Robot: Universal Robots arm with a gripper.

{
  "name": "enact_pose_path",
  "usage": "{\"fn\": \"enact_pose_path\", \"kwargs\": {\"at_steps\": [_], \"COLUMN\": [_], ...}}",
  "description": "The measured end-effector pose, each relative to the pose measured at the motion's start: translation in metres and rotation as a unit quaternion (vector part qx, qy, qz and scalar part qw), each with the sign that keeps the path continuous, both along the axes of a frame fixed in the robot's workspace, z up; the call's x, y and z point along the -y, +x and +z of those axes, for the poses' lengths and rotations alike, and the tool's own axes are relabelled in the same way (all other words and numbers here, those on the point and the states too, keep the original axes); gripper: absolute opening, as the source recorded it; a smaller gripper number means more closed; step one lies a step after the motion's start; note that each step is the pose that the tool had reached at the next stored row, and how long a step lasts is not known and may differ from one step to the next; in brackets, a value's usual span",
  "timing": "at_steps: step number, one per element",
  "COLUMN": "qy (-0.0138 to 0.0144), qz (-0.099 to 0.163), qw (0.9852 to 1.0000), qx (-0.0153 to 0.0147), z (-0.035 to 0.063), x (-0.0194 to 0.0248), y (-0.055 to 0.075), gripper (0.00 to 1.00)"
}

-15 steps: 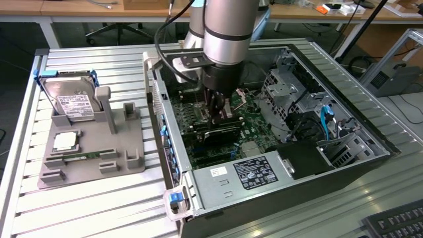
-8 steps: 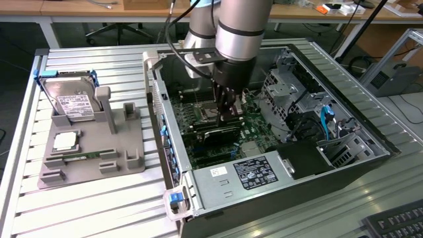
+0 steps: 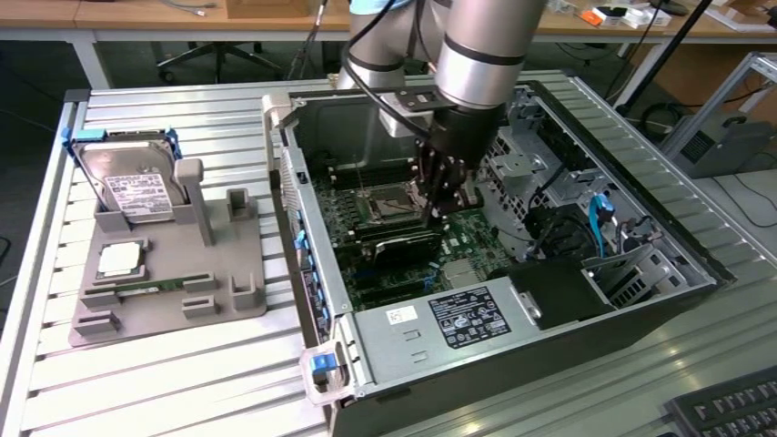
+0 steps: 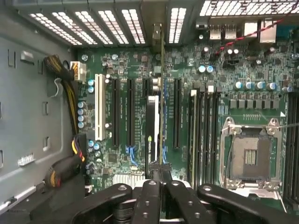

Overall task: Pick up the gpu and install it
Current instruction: 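Press down on the gpu until it lock into place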

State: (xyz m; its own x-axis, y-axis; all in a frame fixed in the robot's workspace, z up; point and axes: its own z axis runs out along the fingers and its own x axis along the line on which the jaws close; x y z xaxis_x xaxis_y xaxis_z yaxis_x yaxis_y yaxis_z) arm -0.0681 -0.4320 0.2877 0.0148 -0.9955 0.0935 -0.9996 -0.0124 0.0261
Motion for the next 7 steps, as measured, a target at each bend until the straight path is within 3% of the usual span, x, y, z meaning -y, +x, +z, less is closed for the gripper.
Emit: {"fn": "enact_pose_path", "kwargs": {"at_steps": [7], "qy": [0.0000], "qz": [0.000], "qw": [1.0000], "qx": [-0.0001], "z": [0.0001], "x": [-0.0001], "y": [0.0012], "gripper": [0.11]}}
